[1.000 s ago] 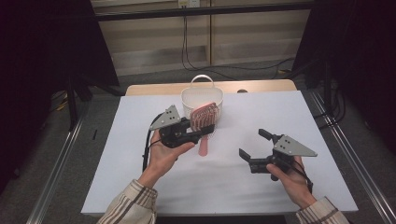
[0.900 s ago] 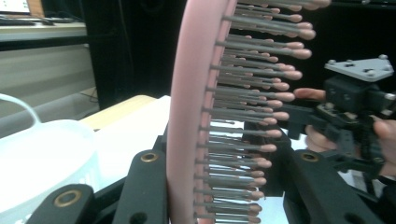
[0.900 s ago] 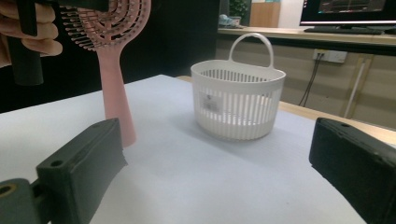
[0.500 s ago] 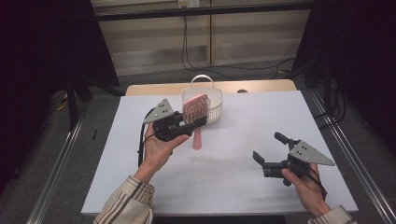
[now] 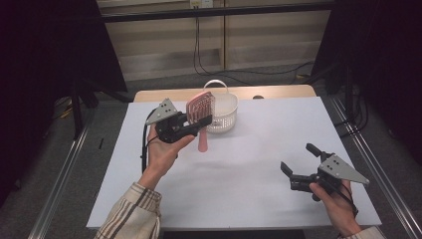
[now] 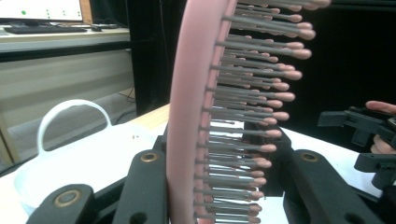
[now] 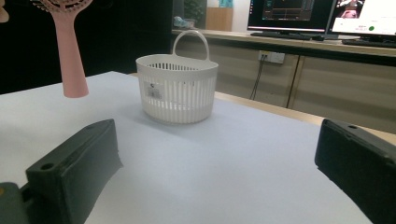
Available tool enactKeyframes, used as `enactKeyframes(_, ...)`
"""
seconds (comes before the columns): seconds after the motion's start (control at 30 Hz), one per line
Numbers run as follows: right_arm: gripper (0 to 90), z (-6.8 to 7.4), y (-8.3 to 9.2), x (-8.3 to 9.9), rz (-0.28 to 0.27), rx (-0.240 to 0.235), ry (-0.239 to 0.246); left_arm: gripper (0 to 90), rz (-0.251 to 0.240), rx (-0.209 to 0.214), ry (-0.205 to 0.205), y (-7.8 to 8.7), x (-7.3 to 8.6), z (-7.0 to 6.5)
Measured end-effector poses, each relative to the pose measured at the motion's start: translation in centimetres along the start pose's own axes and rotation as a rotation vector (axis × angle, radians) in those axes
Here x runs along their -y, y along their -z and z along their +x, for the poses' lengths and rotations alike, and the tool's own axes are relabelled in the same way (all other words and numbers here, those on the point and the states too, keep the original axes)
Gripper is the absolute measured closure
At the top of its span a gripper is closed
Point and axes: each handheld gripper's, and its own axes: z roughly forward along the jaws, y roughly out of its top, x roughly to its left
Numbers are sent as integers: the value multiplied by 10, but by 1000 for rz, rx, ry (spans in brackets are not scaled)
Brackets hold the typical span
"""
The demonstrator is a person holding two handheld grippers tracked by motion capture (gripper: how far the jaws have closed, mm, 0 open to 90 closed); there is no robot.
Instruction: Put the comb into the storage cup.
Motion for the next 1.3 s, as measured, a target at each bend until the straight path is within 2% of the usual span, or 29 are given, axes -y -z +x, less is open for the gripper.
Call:
enactKeyframes(0.07, 0, -1, 2, 1, -2, 6, 8, 631, 3, -12, -10, 0, -2, 2)
enactKeyframes(0.13, 2, -2, 5, 3, 1, -4, 18, 631, 3, -16, -3, 0, -2, 4)
enactKeyframes(0.2, 0, -3, 8, 5, 9, 8, 13, 631, 3, -42, 5, -1, -2, 5)
enactKeyframes(0.27, 1, -3, 11, 6, 4, 10, 8, 631, 13, -40, 0, -3, -1, 6)
enactKeyframes(0.33, 0, -4, 13, 8, 3, 26, 6, 631, 8, -50, 0, -4, -1, 6)
enactKeyframes(0.5, 0, -6, 16, 9, -8, 29, -18, 631, -18, -91, 9, -8, -6, 10)
enactKeyframes(0.57, 0, -8, 15, 8, -16, 35, -17, 631, -16, -106, -4, -10, -9, 11)
enactKeyframes(0.83, 0, -8, 14, 9, -13, 33, -21, 631, -46, -130, -2, -19, -22, 17)
enactKeyframes(0.93, 0, -7, 14, 9, -7, 28, -26, 631, -68, -112, 5, -22, -25, 20)
enactKeyframes(1.03, 0, -7, 13, 10, -4, 21, -26, 631, -59, -139, 1, -26, -26, 24)
enactKeyframes(1.3, 0, -6, 13, 10, -9, 15, -31, 631, -78, -158, 17, -32, -33, 35)
